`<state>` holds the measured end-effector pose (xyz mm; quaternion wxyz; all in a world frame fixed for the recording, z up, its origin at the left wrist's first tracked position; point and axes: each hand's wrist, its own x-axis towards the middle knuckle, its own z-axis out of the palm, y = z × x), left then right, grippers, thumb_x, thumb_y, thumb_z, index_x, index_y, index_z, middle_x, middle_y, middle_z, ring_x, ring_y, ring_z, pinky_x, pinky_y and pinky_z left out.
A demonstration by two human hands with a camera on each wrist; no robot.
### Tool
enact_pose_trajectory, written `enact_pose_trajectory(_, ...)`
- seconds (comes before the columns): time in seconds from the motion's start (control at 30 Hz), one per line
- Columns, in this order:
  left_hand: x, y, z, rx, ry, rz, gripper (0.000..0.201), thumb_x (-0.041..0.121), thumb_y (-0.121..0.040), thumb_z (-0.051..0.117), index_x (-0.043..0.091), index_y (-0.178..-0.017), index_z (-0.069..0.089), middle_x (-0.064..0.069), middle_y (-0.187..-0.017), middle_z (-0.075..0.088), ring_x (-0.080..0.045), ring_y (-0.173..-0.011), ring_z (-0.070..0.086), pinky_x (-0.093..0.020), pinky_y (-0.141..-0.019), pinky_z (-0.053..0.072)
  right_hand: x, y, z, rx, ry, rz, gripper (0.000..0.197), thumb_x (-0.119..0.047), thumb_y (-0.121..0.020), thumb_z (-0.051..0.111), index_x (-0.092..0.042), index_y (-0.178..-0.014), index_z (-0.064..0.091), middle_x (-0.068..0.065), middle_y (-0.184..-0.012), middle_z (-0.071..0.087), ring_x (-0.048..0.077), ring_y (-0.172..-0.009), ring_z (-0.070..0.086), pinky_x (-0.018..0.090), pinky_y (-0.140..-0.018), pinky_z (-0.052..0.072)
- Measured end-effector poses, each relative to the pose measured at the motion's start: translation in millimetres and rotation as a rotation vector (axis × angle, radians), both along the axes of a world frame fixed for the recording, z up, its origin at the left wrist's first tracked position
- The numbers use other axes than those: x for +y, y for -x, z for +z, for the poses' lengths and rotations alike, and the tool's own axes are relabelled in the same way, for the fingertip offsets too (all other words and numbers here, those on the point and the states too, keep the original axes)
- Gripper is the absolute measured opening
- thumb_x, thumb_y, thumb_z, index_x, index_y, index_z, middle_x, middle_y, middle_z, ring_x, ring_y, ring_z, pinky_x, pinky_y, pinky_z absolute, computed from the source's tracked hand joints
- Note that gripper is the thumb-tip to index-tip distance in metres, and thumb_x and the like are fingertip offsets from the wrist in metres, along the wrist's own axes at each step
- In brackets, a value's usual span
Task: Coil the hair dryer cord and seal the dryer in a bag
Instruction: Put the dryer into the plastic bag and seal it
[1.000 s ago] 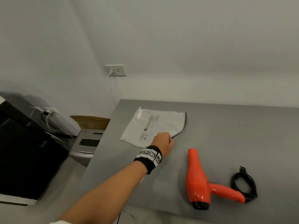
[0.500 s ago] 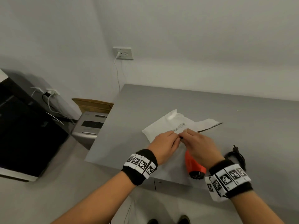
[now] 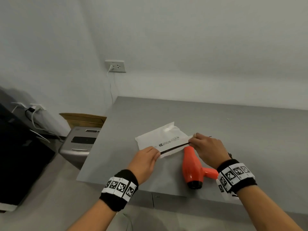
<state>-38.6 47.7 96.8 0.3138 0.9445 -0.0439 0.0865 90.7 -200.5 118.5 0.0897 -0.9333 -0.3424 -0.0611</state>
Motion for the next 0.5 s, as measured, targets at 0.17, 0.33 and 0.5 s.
enact_pose_trajectory(0.17,-5,4,-4,-0.028,0.011,0.008,0.034,0.032,-0.102,0.043,0.012,-0.092,0.067,0.004,-0.088,0.065,-0.013,-0.074,0.058,-0.027,-0.07,0.052,-27,-22,-6,0.0,0.052,-0.181,0.019,-0.034,-0.101,0.052,-0.024,-0.103,0.068,-0.007,-0.099,0.06,0.024,-0.07,0.064,0.031,-0.054,0.044)
enact_pose_trajectory(0.33,-18,2,-6,-0.011,0.059,0.025,0.021,0.024,-0.103,0.05,0.018,-0.091,0.066,0.015,-0.086,0.059,-0.002,-0.074,0.055,-0.01,-0.071,0.043,-30,-24,2,0.031,-0.079,-0.445,0.023,-0.033,-0.102,0.049,-0.02,-0.112,0.064,0.001,-0.109,0.058,0.027,-0.081,0.064,0.032,-0.062,0.043)
enact_pose_trajectory(0.5,-33,1,-9,-0.075,0.166,0.122,0.02,0.018,-0.1,0.055,0.021,-0.083,0.065,0.021,-0.076,0.056,0.0,-0.076,0.057,-0.005,-0.065,0.039,-9,10,6,0.463,-0.742,-0.702,0.031,-0.045,-0.099,0.052,-0.016,-0.11,0.056,0.007,-0.099,0.065,0.028,-0.077,0.068,0.042,-0.068,0.059)
